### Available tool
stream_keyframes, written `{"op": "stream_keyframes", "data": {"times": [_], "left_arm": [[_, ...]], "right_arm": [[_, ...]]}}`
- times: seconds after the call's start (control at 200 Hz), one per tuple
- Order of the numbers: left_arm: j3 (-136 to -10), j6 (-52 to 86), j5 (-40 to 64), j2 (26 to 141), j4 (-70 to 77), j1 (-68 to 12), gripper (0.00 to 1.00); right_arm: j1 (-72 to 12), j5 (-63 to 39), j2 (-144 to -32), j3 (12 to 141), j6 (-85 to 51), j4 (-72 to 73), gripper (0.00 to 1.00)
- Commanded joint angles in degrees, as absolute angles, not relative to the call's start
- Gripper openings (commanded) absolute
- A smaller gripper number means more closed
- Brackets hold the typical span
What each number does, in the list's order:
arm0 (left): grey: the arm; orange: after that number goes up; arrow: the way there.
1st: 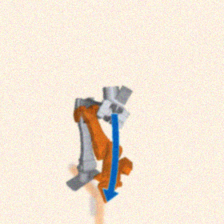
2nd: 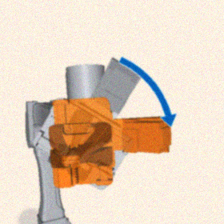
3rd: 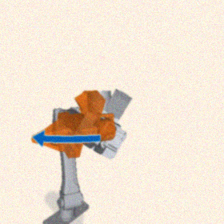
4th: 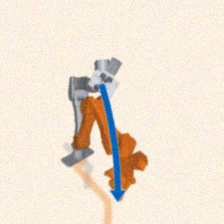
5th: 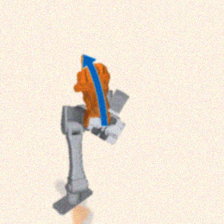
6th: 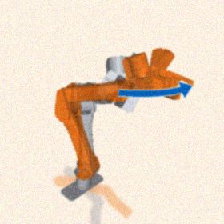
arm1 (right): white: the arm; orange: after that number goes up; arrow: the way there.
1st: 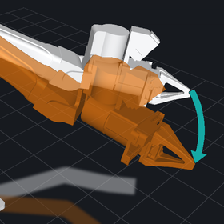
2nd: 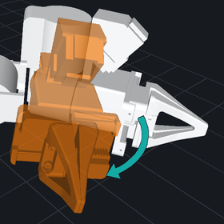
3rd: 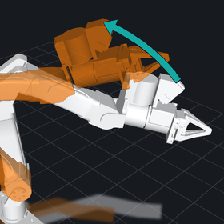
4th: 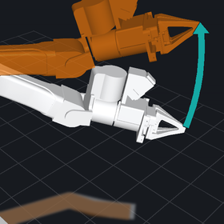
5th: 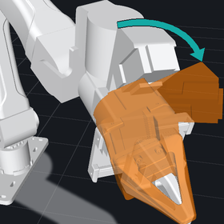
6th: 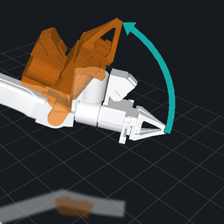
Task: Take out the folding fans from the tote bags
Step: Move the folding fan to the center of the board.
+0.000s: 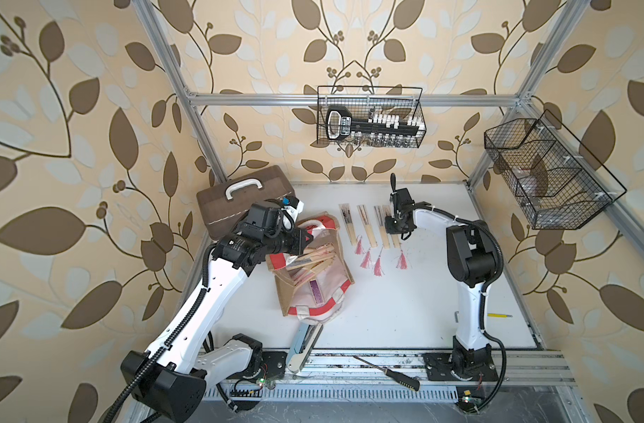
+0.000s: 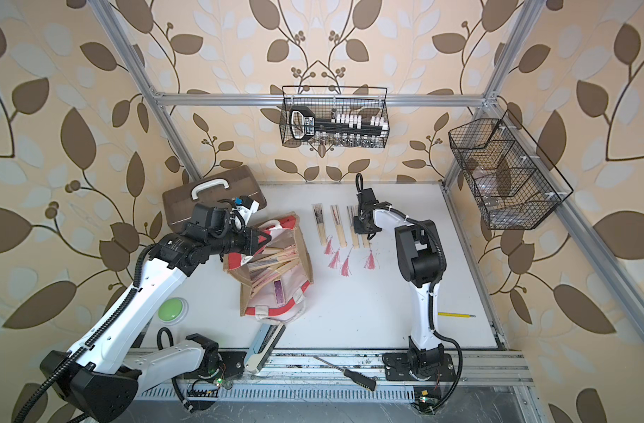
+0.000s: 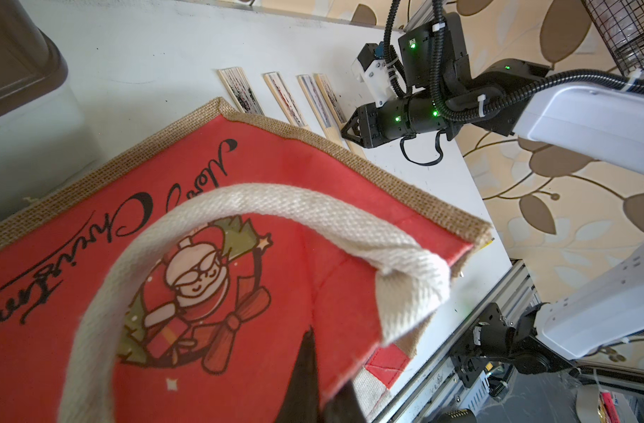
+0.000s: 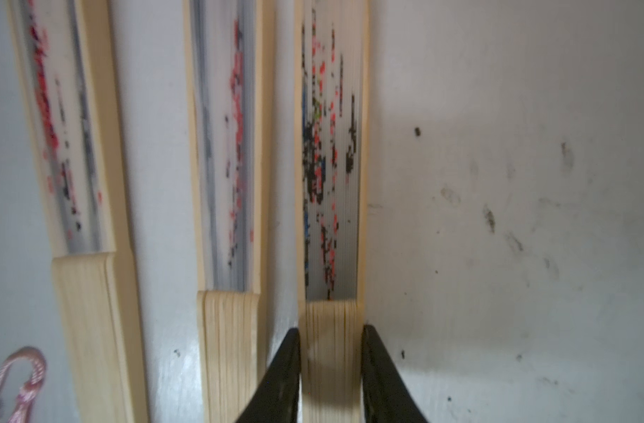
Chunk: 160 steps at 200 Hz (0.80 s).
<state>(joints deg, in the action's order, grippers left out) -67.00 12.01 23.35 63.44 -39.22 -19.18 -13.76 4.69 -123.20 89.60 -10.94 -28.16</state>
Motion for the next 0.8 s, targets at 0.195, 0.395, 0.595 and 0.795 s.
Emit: {"op": "stream_keyframes", "data": {"times": [0.195, 0.395, 0.595, 0.795], "left_arm": [[-68.3, 11.3, 23.2, 62.4, -38.8, -19.7, 0.0], [-68.2, 11.3, 23.2, 62.5, -38.8, -19.7, 0.0], [-68.2, 11.3, 22.9, 62.5, -38.7, -19.7, 0.0], [-68.2, 11.4, 23.0, 62.7, -38.7, -19.8, 0.0]], "right_arm": [[-13.2, 4.0, -124.4, 90.4, -11.8, -30.4, 0.33], [-13.5, 5.0, -122.6, 90.1, -11.6, -30.1, 0.47], [-13.6, 6.3, -115.7, 88.6, -12.3, -30.1, 0.52], [-14.7, 6.3, -99.6, 76.7, -16.2, -24.0, 0.52]]}}
